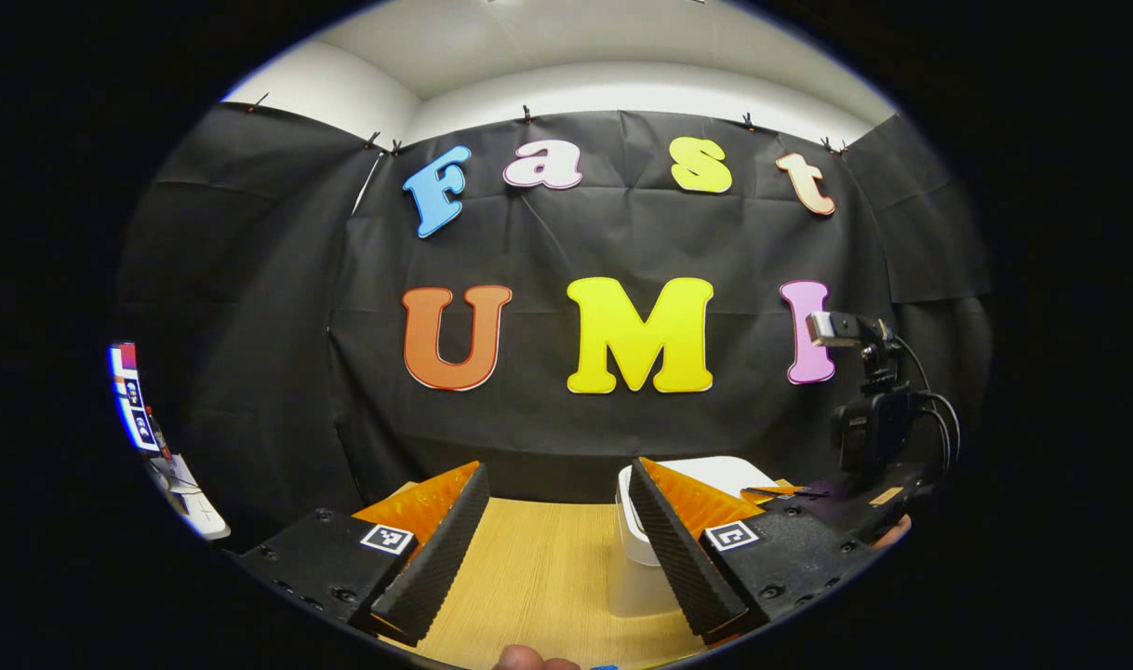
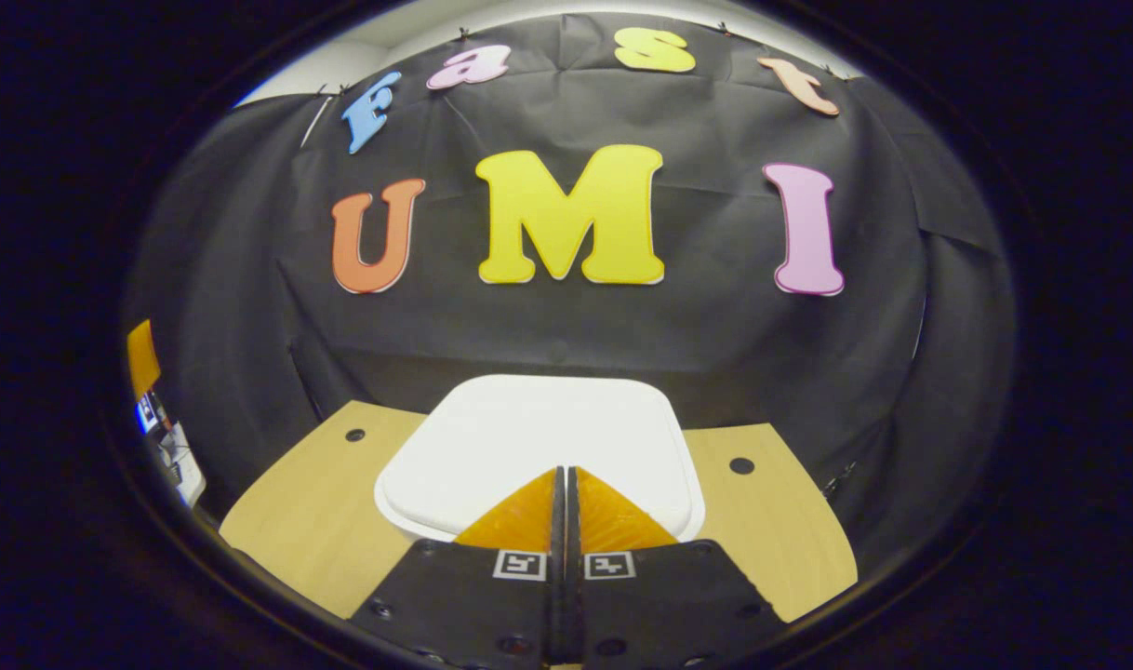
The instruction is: Press the lid of the desktop garbage bin to open it, pick up the crumpled paper on the desktop and throw it into the bin, then pick up the pop can on the desktop and drop it into the bin, and finally close the garbage bin lid.
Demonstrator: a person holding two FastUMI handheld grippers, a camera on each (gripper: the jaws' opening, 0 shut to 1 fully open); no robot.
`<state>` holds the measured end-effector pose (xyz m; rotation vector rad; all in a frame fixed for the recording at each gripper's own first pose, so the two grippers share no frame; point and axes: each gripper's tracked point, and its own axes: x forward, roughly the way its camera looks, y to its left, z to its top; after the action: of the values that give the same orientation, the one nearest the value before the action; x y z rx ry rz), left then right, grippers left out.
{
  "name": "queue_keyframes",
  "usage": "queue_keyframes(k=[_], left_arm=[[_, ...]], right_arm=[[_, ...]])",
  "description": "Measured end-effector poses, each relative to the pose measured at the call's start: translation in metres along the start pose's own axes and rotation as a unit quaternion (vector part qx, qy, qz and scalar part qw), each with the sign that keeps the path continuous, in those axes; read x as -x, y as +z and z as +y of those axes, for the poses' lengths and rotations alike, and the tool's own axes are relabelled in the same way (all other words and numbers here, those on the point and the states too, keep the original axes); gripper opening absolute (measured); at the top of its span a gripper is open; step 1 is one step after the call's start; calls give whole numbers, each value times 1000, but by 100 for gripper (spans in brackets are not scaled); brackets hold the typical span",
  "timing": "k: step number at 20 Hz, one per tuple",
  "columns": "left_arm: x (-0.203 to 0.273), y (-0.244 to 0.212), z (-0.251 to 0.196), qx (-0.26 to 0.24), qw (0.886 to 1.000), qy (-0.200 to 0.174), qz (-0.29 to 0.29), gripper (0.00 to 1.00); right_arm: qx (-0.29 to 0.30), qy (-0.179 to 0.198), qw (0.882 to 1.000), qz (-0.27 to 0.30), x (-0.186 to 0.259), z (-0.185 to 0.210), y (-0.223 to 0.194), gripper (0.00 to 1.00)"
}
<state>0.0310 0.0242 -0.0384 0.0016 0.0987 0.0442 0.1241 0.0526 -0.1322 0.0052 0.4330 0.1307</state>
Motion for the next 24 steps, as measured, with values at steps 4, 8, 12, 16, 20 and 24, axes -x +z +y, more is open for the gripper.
queue_keyframes(k=[4, 8, 12, 16, 20, 24], left_arm=[[1, -1, -6, 2, 1000, -10, 2, 98], [6, -3, -15, 3, 1000, -25, 3, 98], [11, -14, -20, 3, 999, -34, 14, 98], [19, -30, -22, 2, 999, -38, 32, 98], [28, -59, -26, -3, 997, -45, 62, 98], [39, -87, -32, -14, 994, -52, 99, 98]], right_arm=[[2, -7, 998, -61, 26, -7, 36, 37], [9, -8, 996, -90, 48, -12, 46, 83], [13, -8, 995, -98, 68, -17, 42, 96], [3, -5, 994, -106, 90, -24, 39, 96], [8, -8, 995, -102, 107, -34, 25, 96], [16, -8, 996, -92, 123, -42, 4, 96]])
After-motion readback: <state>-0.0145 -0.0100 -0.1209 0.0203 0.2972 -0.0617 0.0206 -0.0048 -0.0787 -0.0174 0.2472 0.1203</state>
